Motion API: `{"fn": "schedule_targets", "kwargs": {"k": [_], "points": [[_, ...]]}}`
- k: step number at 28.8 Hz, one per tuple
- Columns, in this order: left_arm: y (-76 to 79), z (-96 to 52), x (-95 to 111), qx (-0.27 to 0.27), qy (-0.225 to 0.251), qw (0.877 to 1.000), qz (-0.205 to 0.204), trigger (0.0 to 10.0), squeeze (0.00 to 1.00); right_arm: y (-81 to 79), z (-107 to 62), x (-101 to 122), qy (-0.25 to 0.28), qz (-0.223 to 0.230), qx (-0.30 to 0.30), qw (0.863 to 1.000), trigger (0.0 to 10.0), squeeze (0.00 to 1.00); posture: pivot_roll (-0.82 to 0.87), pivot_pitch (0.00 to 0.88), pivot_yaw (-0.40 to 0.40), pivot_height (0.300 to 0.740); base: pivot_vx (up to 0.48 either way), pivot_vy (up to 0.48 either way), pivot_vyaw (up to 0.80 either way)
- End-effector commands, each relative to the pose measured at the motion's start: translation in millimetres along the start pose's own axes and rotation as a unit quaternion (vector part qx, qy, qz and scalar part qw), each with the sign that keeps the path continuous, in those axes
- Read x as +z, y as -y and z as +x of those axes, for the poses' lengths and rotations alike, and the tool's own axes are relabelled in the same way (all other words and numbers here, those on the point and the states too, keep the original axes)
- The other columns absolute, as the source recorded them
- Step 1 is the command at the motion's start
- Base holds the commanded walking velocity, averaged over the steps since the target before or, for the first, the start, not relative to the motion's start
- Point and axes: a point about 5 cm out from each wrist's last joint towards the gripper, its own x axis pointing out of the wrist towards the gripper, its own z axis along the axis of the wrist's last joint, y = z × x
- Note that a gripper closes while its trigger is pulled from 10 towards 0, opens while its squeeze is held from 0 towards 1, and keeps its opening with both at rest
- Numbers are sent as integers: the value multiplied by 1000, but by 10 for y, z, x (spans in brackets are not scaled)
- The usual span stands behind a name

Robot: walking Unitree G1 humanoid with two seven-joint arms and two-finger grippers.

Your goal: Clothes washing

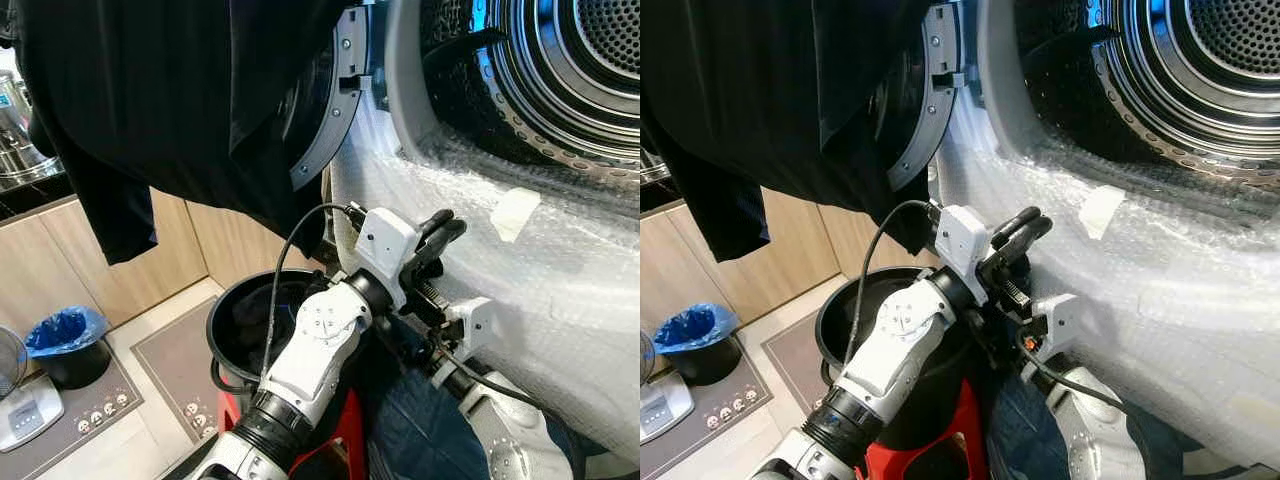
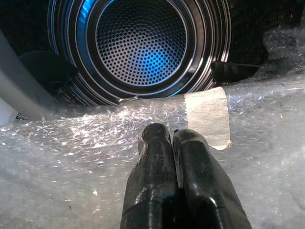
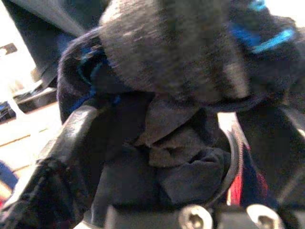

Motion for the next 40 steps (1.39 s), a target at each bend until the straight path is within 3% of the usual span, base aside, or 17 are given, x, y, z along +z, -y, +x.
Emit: {"fn": "schedule_targets", "kwargs": {"k": [1, 2, 4, 27, 40], "points": [[310, 295, 282, -32, 76, 996, -33, 10000, 0, -35, 47, 151, 32, -7, -2, 999, 2706, 0, -110, 0, 54, 740, 0, 0, 0], [313, 298, 284, -32, 76, 996, -33, 10000, 0, -40, 49, 163, 34, -9, -5, 999, 510, 0, -109, 0, 55, 740, 0, 0, 0], [316, 301, 289, -32, 78, 996, -34, 10000, 0, -46, 50, 173, 37, -8, -7, 999, 0, 0, -108, 0, 53, 740, 0, 0, 0], [327, 338, 334, -23, 88, 995, -26, 10000, 0, -58, 89, 115, 34, 12, -26, 999, 0, 0, -100, 0, 44, 740, 0, 0, 0], [334, 300, 415, -37, 102, 994, -25, 10000, 0, 50, 32, 91, 34, 13, -39, 999, 0, 0, -104, 0, 50, 740, 0, 0, 0]]}}
